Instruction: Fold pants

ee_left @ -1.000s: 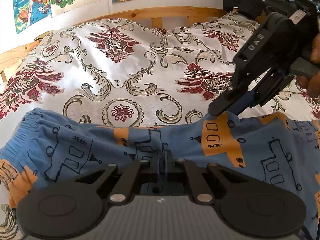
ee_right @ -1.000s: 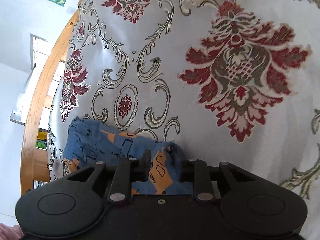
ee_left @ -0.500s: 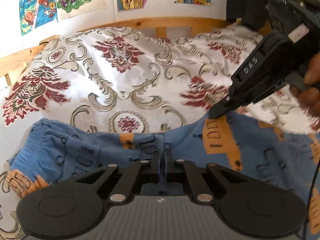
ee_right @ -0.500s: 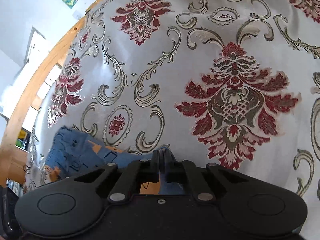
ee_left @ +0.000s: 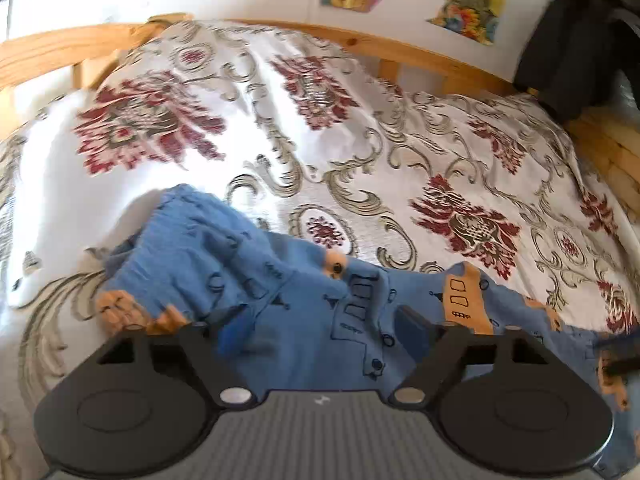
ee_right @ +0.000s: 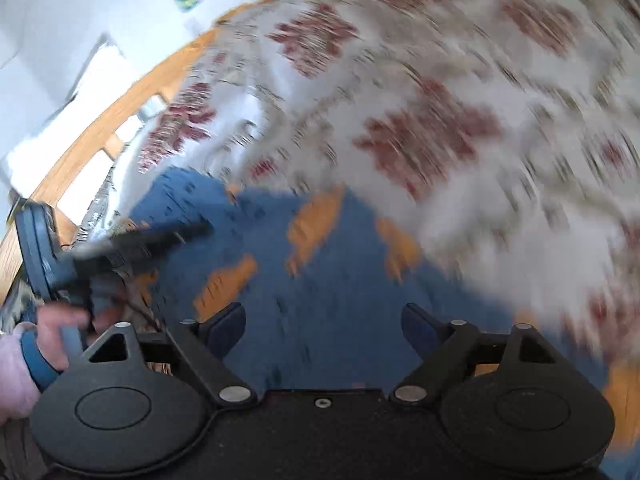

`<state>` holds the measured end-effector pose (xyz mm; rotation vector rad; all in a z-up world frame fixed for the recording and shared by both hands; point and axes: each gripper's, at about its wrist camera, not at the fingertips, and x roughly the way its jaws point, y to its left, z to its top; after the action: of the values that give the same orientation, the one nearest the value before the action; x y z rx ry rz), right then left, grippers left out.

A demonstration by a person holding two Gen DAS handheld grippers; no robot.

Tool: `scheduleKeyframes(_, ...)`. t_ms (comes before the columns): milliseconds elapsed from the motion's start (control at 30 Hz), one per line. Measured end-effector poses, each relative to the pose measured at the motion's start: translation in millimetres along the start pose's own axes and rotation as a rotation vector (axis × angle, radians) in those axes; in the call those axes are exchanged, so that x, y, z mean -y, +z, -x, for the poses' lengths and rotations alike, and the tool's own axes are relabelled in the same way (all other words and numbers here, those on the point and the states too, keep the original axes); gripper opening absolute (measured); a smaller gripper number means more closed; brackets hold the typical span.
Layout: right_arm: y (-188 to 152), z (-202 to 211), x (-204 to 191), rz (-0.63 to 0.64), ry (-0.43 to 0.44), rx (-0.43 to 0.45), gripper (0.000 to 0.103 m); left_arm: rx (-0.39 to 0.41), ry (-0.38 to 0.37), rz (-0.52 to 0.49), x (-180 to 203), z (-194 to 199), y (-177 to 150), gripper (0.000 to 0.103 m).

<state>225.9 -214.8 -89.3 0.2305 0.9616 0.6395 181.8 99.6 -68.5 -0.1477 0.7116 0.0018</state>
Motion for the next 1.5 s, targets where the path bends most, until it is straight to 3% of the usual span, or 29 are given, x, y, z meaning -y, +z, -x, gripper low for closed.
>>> scheduleKeyframes(100, -33, 12, 26, -0.058, -0.108, 0.041, 0.089, -0.022, 0.089, -0.044, -2, 0, 0, 0.091)
scheduleKeyframes(200, -63, 46, 54, -0.093, -0.238, 0.167, 0.083, -0.026, 0.132, -0.124, -1, 7, -3, 0.081)
scheduleKeyframes(300, -87, 92, 58, -0.127, -0.410, 0.292, 0.086, 0.038, 0.193, -0.146, 3, 32, 3, 0.083)
scheduleKeyframes(367, -101, 117, 52, -0.128, -0.426, 0.358, 0.089, 0.121, 0.241, -0.139, 9, 52, 8, 0.103)
scheduleKeyframes(433, -115, 129, 40, -0.118, -0.393, 0.397, 0.099, 0.189, 0.232, -0.160, 16, 66, 8, 0.103)
scheduleKeyframes(500, -131, 127, 32, -0.101, -0.365, 0.383, 0.102, 0.165, 0.220, -0.222, 28, 64, 7, 0.103)
scheduleKeyframes(600, -153, 112, 32, -0.135, -0.407, 0.327, 0.100, 0.105, 0.227, -0.291, 47, 52, 0, 0.103)
scheduleKeyframes(733, -178, 128, 40, -0.274, -0.427, 0.413, 0.101, 0.069, 0.175, -0.388, 74, 46, -13, 0.103)
scheduleKeyframes(800, -189, 143, 41, -0.311, -0.435, 0.463, 0.102, 0.064, 0.101, -0.431, 95, 48, -16, 0.103)
scheduleKeyframes(933, -202, 160, 46, -0.356, -0.453, 0.520, 0.102, 0.062, -0.149, -0.501, 152, 43, -13, 0.103)
scheduleKeyframes(1167, -205, 161, 61, -0.408, -0.511, 0.445, 0.102, -0.073, -0.583, -0.602, 287, 0, -1, 0.103)
scheduleKeyframes(1267, -209, 165, 69, -0.451, -0.499, 0.448, 0.099, -0.084, -0.688, -0.749, 342, -10, -7, 0.103)
scheduleKeyframes(1367, -212, 171, 79, -0.526, -0.500, 0.479, 0.081, -0.052, -0.724, -0.922, 386, -20, -21, 0.100)
scheduleKeyframes(1500, -219, 183, 103, -0.687, -0.404, 0.534, 0.072, -0.108, -0.806, -1.045, 416, -30, -34, 0.091)
